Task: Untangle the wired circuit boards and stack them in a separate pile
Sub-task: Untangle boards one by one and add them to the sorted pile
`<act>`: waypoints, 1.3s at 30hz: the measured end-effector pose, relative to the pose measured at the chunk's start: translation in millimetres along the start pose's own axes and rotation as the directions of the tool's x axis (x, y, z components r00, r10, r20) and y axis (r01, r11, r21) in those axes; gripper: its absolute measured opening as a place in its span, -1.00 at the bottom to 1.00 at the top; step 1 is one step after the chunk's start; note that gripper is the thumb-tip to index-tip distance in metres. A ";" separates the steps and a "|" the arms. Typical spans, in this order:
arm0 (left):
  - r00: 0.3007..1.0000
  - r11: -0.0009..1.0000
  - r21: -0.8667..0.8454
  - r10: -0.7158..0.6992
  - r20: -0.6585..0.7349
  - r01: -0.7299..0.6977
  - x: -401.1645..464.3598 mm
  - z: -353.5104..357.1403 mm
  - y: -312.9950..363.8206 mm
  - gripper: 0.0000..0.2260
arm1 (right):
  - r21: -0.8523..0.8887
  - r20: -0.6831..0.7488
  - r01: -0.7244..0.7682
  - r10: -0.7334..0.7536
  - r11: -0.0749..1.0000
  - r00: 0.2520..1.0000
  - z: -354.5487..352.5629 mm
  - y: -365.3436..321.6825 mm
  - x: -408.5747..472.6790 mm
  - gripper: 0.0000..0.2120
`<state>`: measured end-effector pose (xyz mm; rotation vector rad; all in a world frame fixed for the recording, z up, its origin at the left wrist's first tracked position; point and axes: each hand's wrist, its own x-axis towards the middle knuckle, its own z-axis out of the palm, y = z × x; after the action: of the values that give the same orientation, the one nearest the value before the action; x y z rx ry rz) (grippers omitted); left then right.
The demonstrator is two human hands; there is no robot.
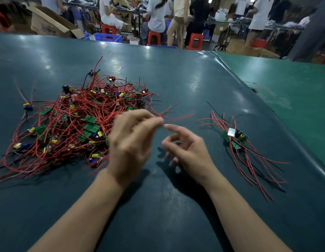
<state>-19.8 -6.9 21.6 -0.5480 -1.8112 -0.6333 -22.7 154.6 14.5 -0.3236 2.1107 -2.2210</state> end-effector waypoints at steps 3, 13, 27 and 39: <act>0.981 0.956 -0.293 0.073 0.179 -0.017 -6.9 19.8 22.7 -0.86 | -0.100 0.079 0.089 -0.081 0.991 0.994 0.3 1.3 -0.4 -0.61; 0.937 0.950 -0.233 -0.126 0.325 0.208 -14.2 18.4 19.0 -0.59 | 0.405 -0.224 -0.009 0.109 0.914 0.968 -3.6 -4.3 13.4 -0.91; 0.583 0.351 -0.481 -0.628 0.516 0.804 -0.2 22.0 6.8 -0.91 | 0.275 -0.110 -0.084 0.118 0.958 0.987 -0.9 -5.4 9.0 -0.88; 0.581 0.228 -0.569 -0.574 0.577 0.790 -0.7 25.5 12.1 -0.81 | 0.314 -0.304 -0.030 0.130 0.949 0.944 2.4 -2.3 15.1 -0.84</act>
<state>-29.8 18.8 16.0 -0.3322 -1.8906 -2.2111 -36.8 149.6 18.5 0.1531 1.8153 -2.6470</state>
